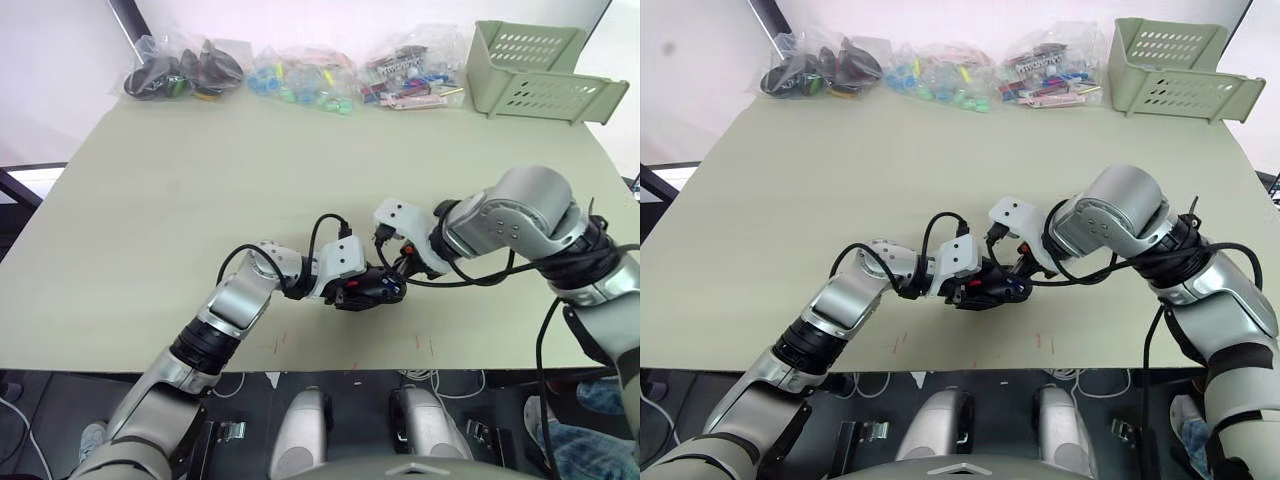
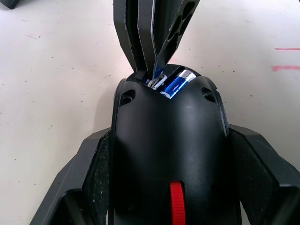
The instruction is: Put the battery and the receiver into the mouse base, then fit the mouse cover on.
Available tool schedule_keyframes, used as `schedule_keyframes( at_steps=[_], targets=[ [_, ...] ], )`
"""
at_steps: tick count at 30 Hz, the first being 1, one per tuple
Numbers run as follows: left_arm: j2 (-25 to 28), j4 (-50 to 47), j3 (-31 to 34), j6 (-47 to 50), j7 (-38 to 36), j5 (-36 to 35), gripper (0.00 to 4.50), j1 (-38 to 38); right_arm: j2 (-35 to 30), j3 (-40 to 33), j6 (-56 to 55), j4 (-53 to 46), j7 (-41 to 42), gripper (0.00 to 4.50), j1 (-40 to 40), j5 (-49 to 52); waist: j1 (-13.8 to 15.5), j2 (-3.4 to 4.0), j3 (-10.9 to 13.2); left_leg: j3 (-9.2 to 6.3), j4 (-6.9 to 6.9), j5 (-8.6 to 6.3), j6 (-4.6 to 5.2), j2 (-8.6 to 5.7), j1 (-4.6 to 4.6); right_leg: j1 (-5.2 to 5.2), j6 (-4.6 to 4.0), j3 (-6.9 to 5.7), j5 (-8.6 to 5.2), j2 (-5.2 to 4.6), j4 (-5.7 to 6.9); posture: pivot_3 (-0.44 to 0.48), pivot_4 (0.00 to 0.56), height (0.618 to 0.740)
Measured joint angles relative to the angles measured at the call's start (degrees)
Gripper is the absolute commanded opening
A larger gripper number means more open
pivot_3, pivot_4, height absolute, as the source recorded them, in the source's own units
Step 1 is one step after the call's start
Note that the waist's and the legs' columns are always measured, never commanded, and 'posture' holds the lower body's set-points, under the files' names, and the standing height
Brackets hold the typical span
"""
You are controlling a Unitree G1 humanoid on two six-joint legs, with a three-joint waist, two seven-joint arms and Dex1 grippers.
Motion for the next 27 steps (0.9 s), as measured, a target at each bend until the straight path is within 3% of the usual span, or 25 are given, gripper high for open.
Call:
schedule_keyframes(
  at_steps=[27],
  targets=[
    [-0.07, 0.57, -0.05, -0.87, -0.22, -0.04, 3.01, -0.13, -0.03, -5.89, 0.02, -5.54, -0.91, 0.0, 5.48, -1.89, 0.05, 0.0, 0.0, 0.0, 0.0, 0.0, 0.0, 0.0, 0.0, 0.01, 0.01, 0.0, 0.0, 0.0, -0.04, 0.0, 0.15, 0.74]
  ],
)
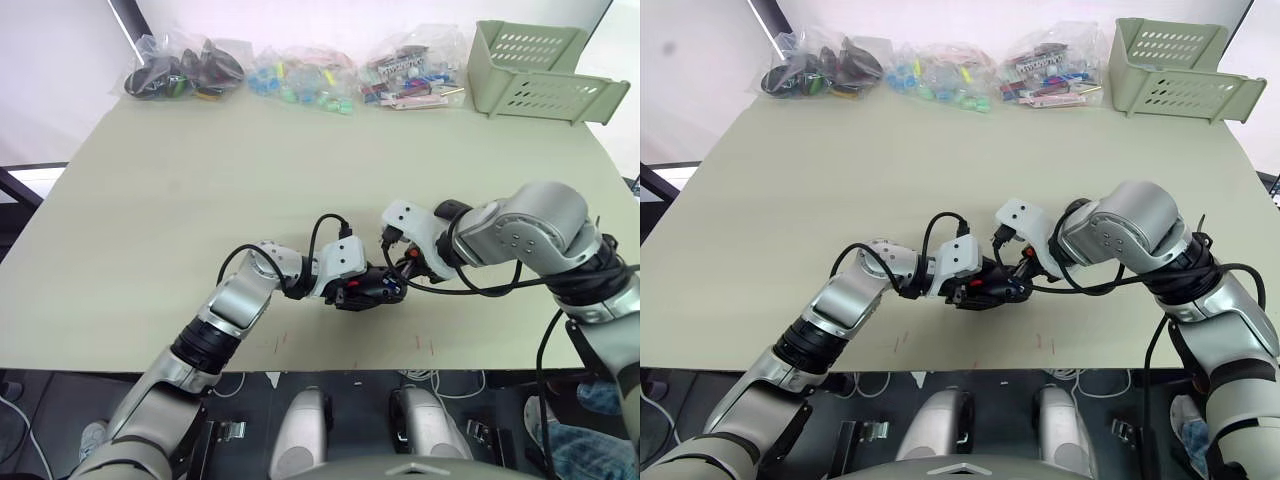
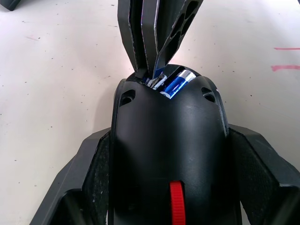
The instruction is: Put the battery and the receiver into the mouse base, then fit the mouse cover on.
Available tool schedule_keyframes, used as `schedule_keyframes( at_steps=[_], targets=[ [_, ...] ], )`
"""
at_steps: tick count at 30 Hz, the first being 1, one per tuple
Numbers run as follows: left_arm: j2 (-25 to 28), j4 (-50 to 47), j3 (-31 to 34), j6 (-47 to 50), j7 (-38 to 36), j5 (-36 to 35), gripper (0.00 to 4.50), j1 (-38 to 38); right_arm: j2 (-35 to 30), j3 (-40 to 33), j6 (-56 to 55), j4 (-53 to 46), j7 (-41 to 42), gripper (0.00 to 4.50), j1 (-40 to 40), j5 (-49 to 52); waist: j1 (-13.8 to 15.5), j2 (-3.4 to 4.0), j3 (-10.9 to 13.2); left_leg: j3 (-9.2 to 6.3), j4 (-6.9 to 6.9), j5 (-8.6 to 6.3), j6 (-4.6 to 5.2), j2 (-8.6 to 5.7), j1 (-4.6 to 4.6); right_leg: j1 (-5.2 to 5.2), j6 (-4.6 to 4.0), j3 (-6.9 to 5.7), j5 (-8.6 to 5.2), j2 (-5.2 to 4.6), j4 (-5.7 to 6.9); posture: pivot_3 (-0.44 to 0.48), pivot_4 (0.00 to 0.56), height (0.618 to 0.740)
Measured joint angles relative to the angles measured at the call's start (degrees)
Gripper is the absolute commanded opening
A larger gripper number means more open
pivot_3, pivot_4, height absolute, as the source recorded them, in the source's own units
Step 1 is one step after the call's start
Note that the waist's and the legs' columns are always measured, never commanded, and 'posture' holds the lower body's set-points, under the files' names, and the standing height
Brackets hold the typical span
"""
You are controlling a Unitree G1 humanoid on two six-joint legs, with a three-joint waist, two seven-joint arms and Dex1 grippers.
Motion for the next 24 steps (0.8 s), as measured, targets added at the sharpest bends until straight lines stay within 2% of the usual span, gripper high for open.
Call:
schedule_keyframes(
  at_steps=[24],
  targets=[
    [0.01, 0.1, 0.0, -0.18, -0.07, 0.0, 3.01, -0.06, -0.2, -1.15, 0.52, 0.15, 1.51, 0.0, 0.13, -0.78, -0.01, 0.0, 0.02, 0.01, 0.0, 0.0, 0.0, 0.0, 0.0, 0.0, 0.0, 0.0, 0.0, 0.0, -0.01, 0.0, 0.15, 0.74]
  ],
)
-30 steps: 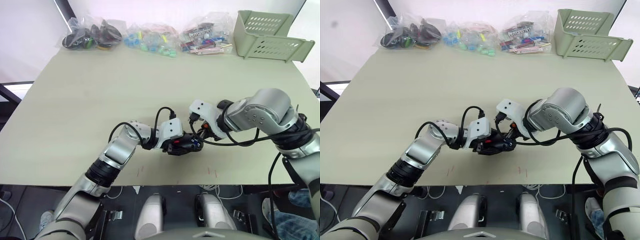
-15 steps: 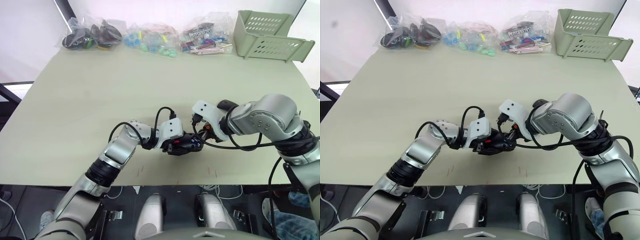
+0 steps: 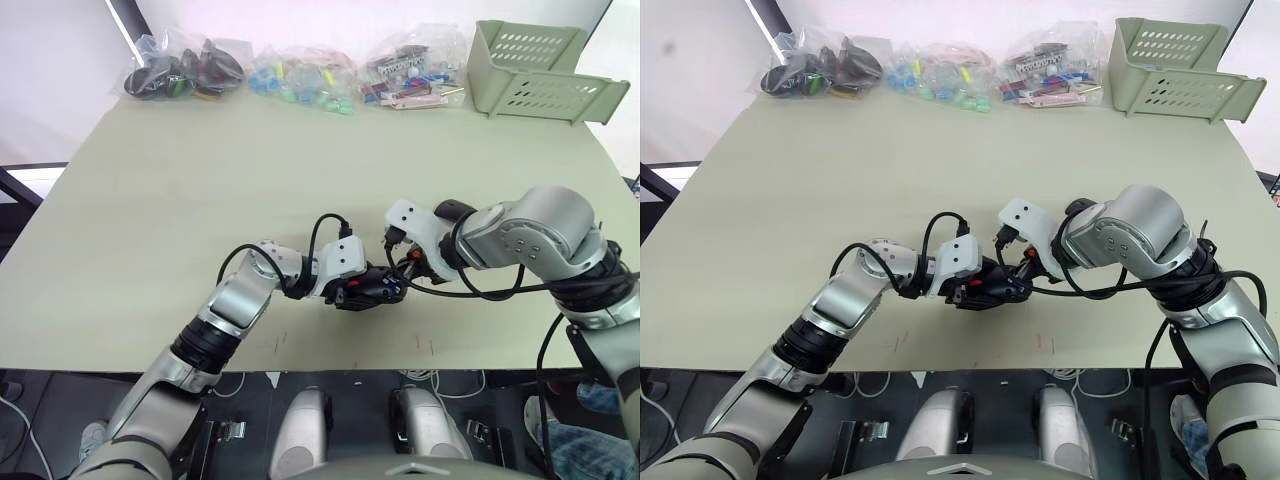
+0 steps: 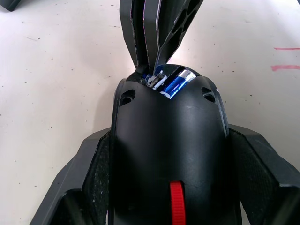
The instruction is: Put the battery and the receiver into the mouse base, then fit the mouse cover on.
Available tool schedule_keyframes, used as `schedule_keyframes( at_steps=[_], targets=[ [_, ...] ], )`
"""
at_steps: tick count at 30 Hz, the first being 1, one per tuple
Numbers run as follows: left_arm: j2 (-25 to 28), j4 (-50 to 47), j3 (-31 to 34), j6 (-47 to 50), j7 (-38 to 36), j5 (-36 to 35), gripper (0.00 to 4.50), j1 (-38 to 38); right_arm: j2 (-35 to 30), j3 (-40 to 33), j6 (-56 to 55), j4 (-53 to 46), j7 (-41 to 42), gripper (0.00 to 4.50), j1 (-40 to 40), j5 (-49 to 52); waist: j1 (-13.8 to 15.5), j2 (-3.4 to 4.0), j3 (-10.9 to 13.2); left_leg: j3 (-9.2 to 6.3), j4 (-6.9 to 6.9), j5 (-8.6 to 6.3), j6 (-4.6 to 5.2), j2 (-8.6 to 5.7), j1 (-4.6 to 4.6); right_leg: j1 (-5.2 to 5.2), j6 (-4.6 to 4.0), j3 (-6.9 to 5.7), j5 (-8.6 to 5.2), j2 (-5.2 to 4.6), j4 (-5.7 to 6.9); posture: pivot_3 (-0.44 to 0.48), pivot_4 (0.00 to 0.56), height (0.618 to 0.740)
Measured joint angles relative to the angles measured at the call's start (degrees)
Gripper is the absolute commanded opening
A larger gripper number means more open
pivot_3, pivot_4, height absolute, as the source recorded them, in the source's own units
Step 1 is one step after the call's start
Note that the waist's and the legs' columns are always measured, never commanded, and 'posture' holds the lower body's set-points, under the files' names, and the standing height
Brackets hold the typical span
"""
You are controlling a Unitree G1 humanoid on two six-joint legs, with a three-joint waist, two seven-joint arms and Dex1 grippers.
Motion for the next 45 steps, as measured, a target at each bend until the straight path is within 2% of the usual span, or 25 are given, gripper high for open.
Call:
schedule_keyframes(
  at_steps=[11, 21, 33, 45],
  targets=[
    [0.44, 0.01, 0.15, -0.22, -0.49, -0.04, 3.01, -0.02, -4.35, 0.33, 0.81, 1.17, -0.14, 0.0, -2.1, 0.2, -0.14, 0.0, 0.02, 0.0, -0.04, 0.0, 0.0, 0.0, -0.02, -0.02, 0.0, 0.01, 0.0, 0.01, -0.03, 0.0, 0.15, 0.74],
    [0.41, 0.03, 0.15, -0.31, -0.62, -0.03, 3.01, -0.04, -2.46, -0.01, 0.81, 2.48, -1.34, 0.0, -2.61, 2.87, -0.11, 0.0, 0.02, 0.01, -0.05, 0.0, 0.0, 0.01, -0.03, -0.03, 0.0, 0.02, 0.0, 0.01, -0.05, 0.0, 0.15, 0.74],
    [0.39, 0.03, 0.15, -0.28, -0.63, -0.03, 3.01, -0.04, -0.93, -0.36, 0.81, 4.39, -6.06, 0.0, -2.61, 11.21, -0.11, 0.0, 0.02, 0.02, -0.06, 0.0, 0.0, 0.02, -0.03, -0.03, 0.0, 0.03, 0.0, 0.01, -0.06, 0.0, 0.15, 0.74],
    [0.39, 0.02, 0.16, -0.05, -0.65, -0.04, 3.01, -0.07, 0.16, -1.29, 0.81, 5.74, -10.0, 0.0, -2.27, 13.15, -0.11, 0.0, 0.02, 0.02, -0.06, 0.0, 0.0, 0.02, -0.03, -0.03, 0.0, 0.02, 0.0, 0.01, -0.06, 0.0, 0.15, 0.74]
  ],
)
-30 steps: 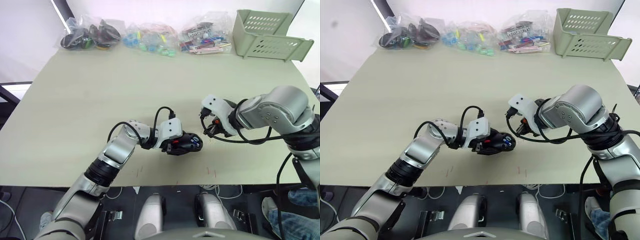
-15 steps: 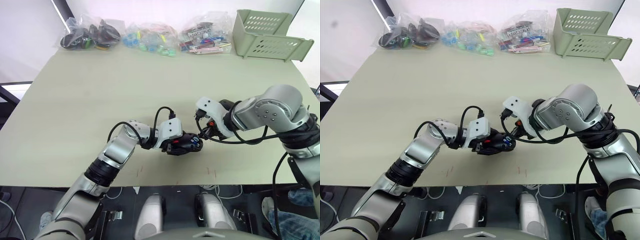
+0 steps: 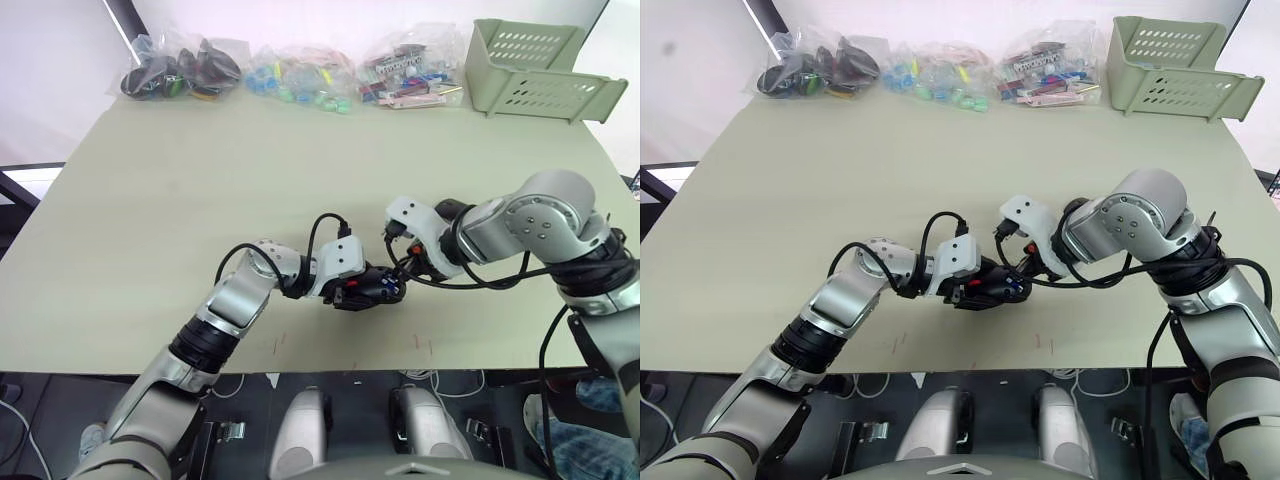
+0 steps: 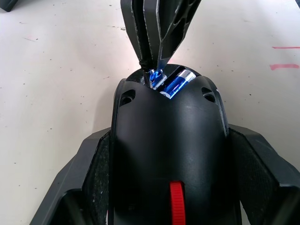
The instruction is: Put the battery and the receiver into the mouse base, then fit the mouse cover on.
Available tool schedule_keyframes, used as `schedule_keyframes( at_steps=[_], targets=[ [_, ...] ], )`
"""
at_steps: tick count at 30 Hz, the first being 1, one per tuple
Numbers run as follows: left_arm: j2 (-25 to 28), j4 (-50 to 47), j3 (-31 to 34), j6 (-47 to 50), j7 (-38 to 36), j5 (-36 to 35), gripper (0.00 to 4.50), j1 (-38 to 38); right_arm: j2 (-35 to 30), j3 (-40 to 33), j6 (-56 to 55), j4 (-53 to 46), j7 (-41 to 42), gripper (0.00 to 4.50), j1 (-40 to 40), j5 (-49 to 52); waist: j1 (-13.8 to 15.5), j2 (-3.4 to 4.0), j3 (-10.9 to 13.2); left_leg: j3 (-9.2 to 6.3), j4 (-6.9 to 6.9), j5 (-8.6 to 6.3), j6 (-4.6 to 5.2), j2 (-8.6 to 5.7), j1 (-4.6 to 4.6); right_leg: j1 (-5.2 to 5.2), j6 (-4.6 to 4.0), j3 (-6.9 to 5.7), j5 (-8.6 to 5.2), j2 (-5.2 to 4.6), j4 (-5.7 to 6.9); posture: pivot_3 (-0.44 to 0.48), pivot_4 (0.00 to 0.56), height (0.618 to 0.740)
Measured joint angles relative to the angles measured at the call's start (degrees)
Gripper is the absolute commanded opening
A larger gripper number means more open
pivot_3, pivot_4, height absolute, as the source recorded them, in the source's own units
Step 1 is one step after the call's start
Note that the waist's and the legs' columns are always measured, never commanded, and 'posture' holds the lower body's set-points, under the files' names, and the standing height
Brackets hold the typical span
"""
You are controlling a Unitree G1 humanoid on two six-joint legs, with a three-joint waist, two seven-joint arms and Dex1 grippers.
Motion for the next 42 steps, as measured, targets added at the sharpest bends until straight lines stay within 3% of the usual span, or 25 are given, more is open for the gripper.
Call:
schedule_keyframes(
  at_steps=[42],
  targets=[
    [0.04, -0.06, 0.14, 0.26, -0.03, -0.01, 3.01, 0.02, 1.05, 2.34, -0.21, -1.56, 0.68, 0.0, 0.65, -4.41, -0.12, 0.0, 0.0, 0.0, 0.0, 0.0, 0.0, 0.02, 0.02, 0.0, 0.0, 0.01, 0.0, 0.02, 0.0, 0.0, 0.15, 0.74]
  ],
)
